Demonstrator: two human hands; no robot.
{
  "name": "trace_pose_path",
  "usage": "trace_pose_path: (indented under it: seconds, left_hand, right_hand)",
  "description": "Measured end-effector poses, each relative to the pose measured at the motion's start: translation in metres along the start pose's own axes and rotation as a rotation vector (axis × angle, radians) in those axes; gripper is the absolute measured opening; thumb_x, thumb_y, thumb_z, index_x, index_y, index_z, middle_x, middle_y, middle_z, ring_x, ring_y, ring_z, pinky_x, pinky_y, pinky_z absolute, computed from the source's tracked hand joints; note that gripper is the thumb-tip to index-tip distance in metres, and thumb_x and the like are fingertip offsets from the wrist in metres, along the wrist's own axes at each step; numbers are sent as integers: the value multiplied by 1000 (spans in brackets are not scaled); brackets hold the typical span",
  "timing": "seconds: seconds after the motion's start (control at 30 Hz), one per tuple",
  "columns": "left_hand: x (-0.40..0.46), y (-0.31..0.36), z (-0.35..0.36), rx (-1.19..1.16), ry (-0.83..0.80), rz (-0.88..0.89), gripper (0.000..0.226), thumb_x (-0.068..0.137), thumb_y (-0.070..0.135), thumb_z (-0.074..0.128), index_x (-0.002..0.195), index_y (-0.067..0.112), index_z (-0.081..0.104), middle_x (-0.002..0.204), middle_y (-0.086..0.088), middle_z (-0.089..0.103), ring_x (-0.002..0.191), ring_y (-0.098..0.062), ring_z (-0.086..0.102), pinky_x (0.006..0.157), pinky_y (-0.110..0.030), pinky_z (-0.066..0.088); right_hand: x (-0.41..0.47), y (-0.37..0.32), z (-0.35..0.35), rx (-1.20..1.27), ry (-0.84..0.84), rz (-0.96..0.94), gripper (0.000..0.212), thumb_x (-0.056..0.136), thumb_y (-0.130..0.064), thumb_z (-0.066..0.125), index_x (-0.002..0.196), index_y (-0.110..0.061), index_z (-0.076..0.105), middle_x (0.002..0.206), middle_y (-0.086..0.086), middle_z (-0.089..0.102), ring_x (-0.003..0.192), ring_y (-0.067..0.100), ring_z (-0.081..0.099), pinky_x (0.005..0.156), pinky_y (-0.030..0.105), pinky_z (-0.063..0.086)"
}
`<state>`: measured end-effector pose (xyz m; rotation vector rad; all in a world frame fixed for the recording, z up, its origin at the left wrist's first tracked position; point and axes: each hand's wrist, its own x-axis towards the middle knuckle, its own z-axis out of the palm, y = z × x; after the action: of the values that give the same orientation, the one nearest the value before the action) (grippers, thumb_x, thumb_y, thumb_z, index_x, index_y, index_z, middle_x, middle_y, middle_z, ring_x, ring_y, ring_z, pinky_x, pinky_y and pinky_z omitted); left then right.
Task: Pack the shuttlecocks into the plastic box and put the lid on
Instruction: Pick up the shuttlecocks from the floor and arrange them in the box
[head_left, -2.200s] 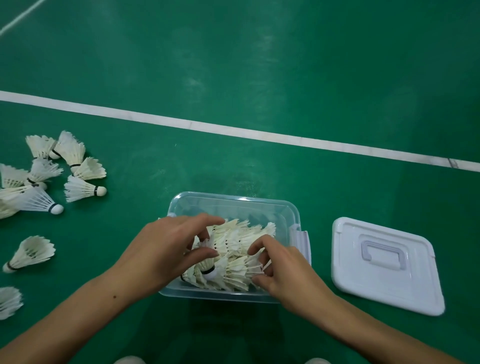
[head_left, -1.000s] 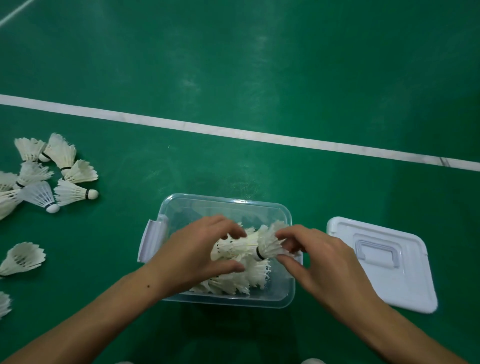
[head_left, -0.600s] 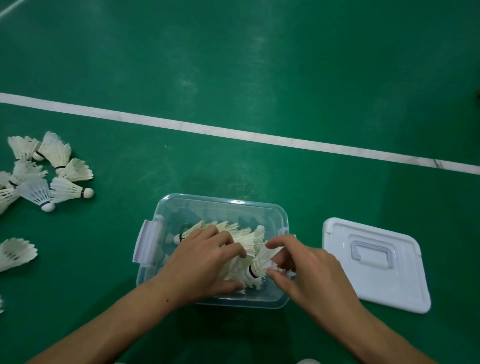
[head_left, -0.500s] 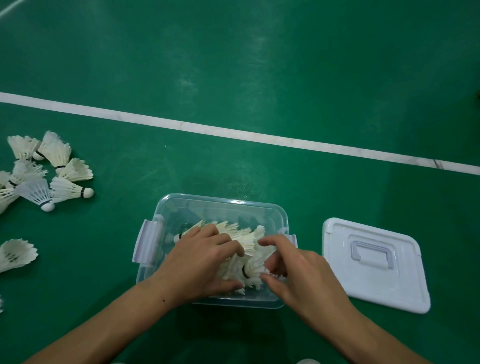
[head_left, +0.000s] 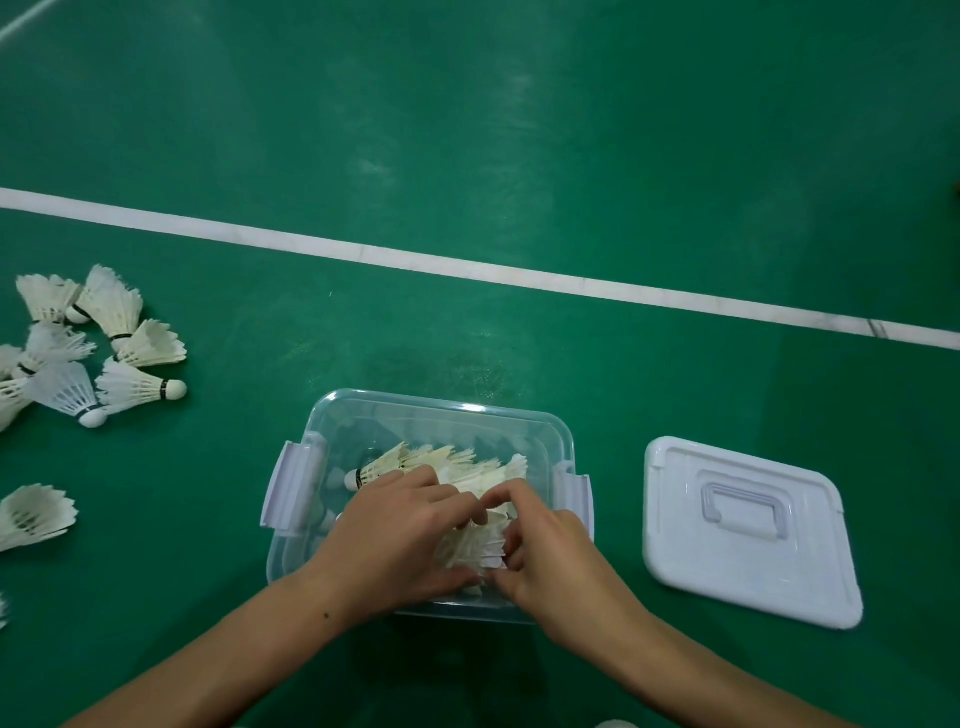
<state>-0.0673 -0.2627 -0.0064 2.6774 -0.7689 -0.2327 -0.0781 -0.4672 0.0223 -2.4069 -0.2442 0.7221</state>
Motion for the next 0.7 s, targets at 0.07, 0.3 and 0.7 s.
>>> trace_pose_path:
  seconds: [0.07, 0.3, 0.7]
  left_hand:
    - [2, 1, 2, 0, -12, -13, 54, 71, 70, 73, 114, 38, 63, 97, 22, 74, 82, -9, 58, 64, -26, 42]
    - [7, 1, 3, 47, -28, -20, 50, 69, 71, 76, 104, 38, 66, 91, 21, 73, 82, -10, 58, 64, -30, 46]
    - [-3, 0, -31, -237, 96, -173, 54, 84, 77, 61, 124, 41, 59, 118, 24, 65, 92, 2, 61, 80, -32, 57]
  right_hand:
    - [-1, -4, -3, -43, -37, 8, 66, 89, -19, 77, 137, -41, 36, 93, -2, 63, 81, 16, 64, 74, 42, 59]
    - [-11, -9, -51, -299, -4, -25, 58, 89, -31, 79, 137, -39, 46, 114, -7, 70, 98, 15, 70, 89, 40, 60]
    - [7, -19, -76, -171, 181, -47, 38, 90, -50, 72, 124, -40, 59, 87, -26, 73, 87, -2, 69, 83, 41, 60]
